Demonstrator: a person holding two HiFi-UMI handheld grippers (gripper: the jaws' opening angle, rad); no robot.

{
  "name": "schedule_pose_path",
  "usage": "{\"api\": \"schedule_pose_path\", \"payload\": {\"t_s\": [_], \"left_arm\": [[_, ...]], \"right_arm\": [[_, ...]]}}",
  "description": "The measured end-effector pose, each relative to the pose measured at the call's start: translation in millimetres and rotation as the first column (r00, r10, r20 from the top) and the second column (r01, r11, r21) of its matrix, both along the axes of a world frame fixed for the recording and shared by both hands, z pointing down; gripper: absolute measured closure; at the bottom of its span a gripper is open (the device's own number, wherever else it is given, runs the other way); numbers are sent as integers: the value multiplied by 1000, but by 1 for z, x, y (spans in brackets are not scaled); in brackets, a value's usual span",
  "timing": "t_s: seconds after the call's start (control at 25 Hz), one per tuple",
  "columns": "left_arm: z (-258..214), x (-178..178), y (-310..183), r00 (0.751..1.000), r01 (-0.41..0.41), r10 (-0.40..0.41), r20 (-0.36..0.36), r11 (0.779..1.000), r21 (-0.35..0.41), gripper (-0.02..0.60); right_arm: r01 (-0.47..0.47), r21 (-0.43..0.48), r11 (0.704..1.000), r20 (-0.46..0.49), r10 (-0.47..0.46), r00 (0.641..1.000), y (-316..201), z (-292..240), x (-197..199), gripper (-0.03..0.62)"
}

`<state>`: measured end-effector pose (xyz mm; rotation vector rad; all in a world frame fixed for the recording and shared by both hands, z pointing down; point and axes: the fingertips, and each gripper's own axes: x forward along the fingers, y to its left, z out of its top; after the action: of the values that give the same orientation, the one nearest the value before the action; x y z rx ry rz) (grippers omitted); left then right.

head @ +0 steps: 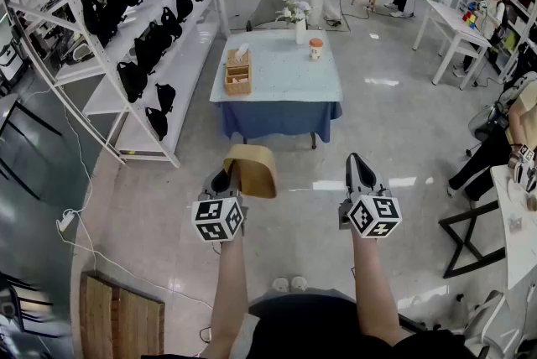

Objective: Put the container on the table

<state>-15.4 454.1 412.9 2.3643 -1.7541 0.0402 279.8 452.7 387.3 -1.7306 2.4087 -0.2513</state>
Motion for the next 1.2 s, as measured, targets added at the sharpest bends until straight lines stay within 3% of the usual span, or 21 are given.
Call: {"api": "schedule_pose_path", "payload": {"t_s": [0.52, 1.2], "left_arm": [[7, -9, 2, 1000, 10, -10, -8, 1000, -10, 572], [22, -38, -13, 1000, 15, -14, 14, 999, -44, 572]], "right_arm": [[24, 1, 1000, 43, -24, 999, -2, 3, -13, 595], [45, -36, 998, 16, -44, 999, -28, 18, -47, 595]]}}
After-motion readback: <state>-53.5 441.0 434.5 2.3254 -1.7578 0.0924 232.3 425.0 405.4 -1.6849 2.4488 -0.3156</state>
